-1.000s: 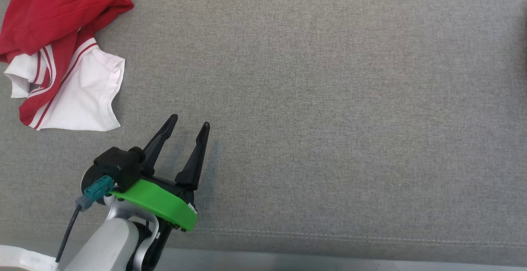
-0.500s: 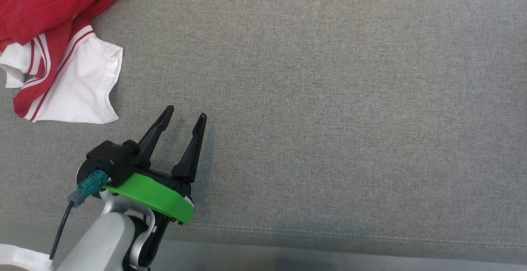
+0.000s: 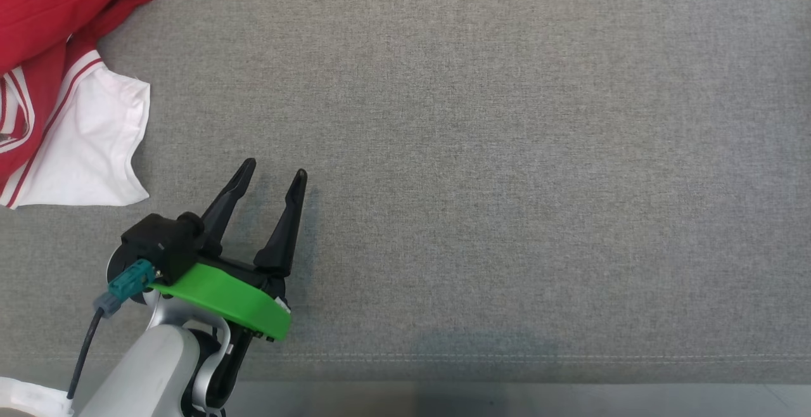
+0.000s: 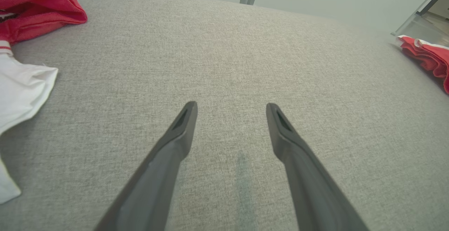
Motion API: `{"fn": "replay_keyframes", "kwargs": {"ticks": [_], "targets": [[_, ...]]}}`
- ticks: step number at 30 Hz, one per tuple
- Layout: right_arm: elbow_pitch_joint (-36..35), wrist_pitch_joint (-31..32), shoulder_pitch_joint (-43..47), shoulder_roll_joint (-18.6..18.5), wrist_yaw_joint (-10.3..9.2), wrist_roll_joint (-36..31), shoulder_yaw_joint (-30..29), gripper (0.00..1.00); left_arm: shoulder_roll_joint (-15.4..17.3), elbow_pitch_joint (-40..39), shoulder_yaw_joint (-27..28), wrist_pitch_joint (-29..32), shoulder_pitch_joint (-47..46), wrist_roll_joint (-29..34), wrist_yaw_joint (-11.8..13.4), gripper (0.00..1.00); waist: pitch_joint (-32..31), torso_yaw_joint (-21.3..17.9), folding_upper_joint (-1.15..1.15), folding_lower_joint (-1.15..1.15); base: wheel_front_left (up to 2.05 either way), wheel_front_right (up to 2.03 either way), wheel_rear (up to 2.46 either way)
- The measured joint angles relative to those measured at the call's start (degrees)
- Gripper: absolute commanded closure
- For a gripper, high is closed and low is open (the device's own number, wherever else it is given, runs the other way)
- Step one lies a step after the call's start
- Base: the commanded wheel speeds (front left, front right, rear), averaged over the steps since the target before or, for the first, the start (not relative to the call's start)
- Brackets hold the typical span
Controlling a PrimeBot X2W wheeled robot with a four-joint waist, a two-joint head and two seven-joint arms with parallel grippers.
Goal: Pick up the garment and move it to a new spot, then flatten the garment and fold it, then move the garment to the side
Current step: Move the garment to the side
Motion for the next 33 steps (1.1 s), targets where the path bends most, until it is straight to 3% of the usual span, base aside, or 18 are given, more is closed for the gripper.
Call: {"fn": "replay_keyframes", "kwargs": {"ticks": [6, 11, 22, 26, 33], "targets": [[4.28, -1.10, -0.04, -0.19, -0.01, 0.53, -2.00, 0.00, -0.05, -0.11, -0.20, 0.00, -0.01, -0.19, 0.00, 0.00, 0.14, -0.75, 0.00, 0.00, 0.00, 0.00, 0.00], [5.00, -5.68, -0.03, 2.24, -0.01, 0.22, -2.61, 0.00, -0.20, 0.87, -0.19, -0.20, -0.01, -0.19, 0.00, 0.00, -0.39, -0.93, 0.00, 0.00, 0.00, 0.00, 0.00], [-1.77, -21.01, -0.07, 6.50, -0.01, -2.98, -2.57, 0.00, -1.77, 5.17, 0.69, -3.00, -0.01, -0.25, -0.16, 0.00, -6.15, -1.20, 0.00, 0.00, 0.00, 0.00, 0.00], [-4.80, -25.23, 1.16, 9.85, -0.05, -2.63, -3.24, 0.00, -1.77, 7.11, 2.38, -3.60, 0.03, -0.20, -0.12, 0.00, -9.11, -1.21, 0.00, 0.00, 0.00, 0.00, 0.00], [-7.91, -25.06, 10.81, 18.83, -0.05, -2.43, -2.48, 0.00, -0.80, 10.61, 4.66, -4.22, 2.06, 0.67, 0.19, 0.00, -14.53, -1.86, 0.00, 0.00, 0.00, 0.00, 0.00]]}}
